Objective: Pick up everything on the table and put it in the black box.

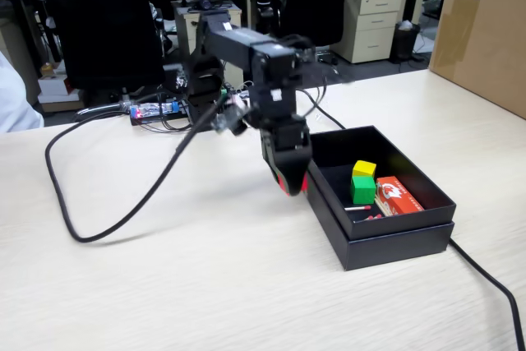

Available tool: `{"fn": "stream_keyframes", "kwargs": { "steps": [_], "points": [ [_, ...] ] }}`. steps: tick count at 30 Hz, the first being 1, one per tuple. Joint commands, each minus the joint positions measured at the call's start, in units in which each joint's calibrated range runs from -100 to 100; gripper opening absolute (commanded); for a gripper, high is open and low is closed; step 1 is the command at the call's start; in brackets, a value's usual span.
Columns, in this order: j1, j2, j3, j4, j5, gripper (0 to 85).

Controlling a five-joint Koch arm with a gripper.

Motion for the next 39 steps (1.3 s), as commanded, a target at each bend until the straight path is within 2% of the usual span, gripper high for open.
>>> {"fn": "stream_keyframes", "kwargs": {
  "steps": [1, 6, 11, 16, 17, 25, 26, 27, 33, 35, 39],
  "points": [
    [1.0, -15.0, 2.5, -0.2, -1.5, 0.8],
    [6.1, -19.1, 2.1, -0.2, -1.8, 0.8],
    [9.9, -10.5, 3.6, -0.2, -1.5, 0.9],
    [10.7, 0.1, 6.1, -0.2, -1.4, 0.9],
    [10.7, 7.2, 6.2, -0.2, -1.3, 0.9],
    [10.5, 14.5, 6.9, -0.2, -0.8, 1.1],
    [10.4, 15.3, 7.0, -0.2, -0.8, 5.5],
    [10.4, 16.2, 6.7, -0.2, -0.8, 13.3],
    [10.5, 16.0, 4.9, -0.2, -0.7, 38.0],
    [10.4, 13.9, 4.3, -0.2, -0.7, 42.3],
    [10.1, 3.1, 3.3, 0.0, -0.6, 45.6]
  ]
}}
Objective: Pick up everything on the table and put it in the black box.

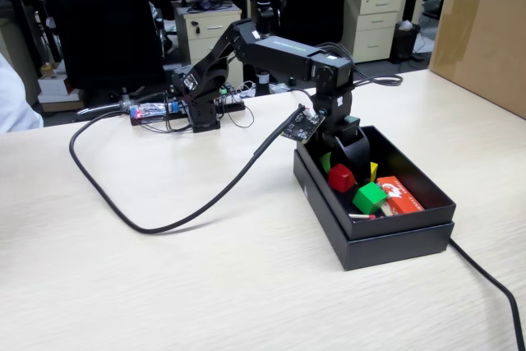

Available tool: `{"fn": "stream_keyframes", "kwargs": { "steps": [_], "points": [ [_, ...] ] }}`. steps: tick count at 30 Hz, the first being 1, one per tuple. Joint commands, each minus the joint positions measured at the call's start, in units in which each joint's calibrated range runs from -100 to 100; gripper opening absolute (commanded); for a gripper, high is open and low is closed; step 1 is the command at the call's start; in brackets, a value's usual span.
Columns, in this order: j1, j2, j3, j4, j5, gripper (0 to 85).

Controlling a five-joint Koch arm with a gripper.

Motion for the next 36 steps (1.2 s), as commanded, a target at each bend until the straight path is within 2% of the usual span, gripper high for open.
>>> {"fn": "stream_keyframes", "kwargs": {
  "steps": [1, 8, 13, 20, 24, 29, 34, 36],
  "points": [
    [-0.4, -14.6, 2.4, 0.0, 0.0, 46.7],
    [-2.2, -42.9, -0.9, 0.3, 0.0, 47.7],
    [-5.8, -65.9, -11.6, 2.3, -0.4, 47.9],
    [-14.5, -95.4, -37.9, 9.2, -3.4, 48.1],
    [-19.3, -110.1, -60.5, 20.1, -5.9, 48.8],
    [-20.4, -119.9, -78.6, 28.1, -7.0, 50.3],
    [-19.9, -119.9, -85.4, 28.5, -6.4, 52.1],
    [-19.6, -119.9, -89.8, 32.8, -6.2, 52.1]
  ]
}}
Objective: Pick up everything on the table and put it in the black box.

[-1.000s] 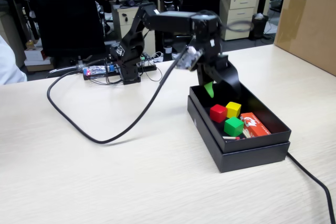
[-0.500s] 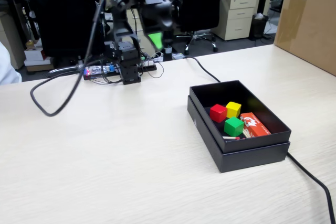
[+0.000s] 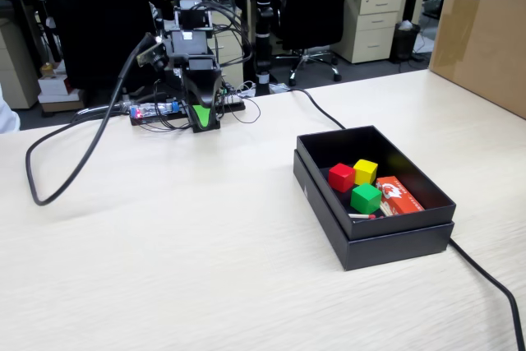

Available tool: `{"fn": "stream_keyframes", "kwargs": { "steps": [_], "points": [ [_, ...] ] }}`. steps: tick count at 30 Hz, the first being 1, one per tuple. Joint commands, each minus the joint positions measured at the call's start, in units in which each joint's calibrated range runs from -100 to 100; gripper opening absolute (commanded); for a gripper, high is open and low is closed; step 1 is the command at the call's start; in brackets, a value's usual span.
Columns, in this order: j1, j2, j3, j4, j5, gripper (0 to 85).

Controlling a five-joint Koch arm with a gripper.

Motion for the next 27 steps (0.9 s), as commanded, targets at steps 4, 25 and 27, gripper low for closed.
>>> {"fn": "stream_keyframes", "kwargs": {
  "steps": [4, 25, 27],
  "points": [
    [0.6, -1.4, -6.7, 12.3, 0.3, 52.0],
    [3.2, -1.4, -39.5, 40.2, -0.3, 50.3],
    [3.3, -1.4, -40.7, 40.7, -0.3, 50.4]
  ]
}}
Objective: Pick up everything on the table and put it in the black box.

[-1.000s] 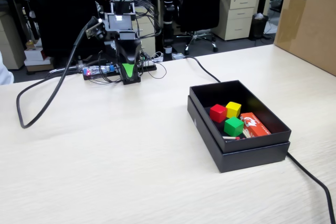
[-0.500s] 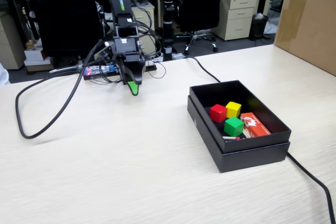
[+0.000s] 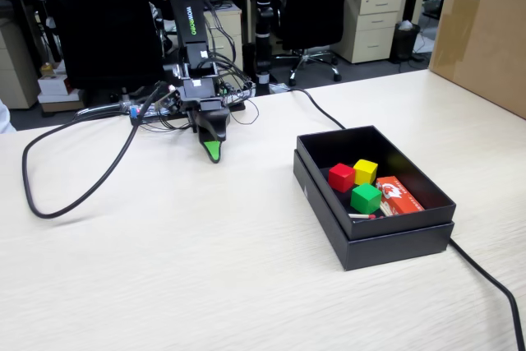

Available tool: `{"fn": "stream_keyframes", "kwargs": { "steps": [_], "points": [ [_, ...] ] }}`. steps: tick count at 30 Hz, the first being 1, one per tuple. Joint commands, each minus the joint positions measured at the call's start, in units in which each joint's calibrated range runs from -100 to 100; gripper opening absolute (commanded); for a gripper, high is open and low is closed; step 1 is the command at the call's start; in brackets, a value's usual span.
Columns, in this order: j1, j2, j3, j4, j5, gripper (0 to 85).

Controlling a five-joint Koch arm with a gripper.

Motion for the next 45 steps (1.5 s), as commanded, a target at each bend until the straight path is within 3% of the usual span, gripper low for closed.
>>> {"fn": "stream_keyframes", "kwargs": {
  "steps": [1, 45],
  "points": [
    [0.3, -0.3, -0.9, 1.0, -0.1, 50.3],
    [-0.2, -0.3, -5.4, 3.0, -0.2, 48.1]
  ]
}}
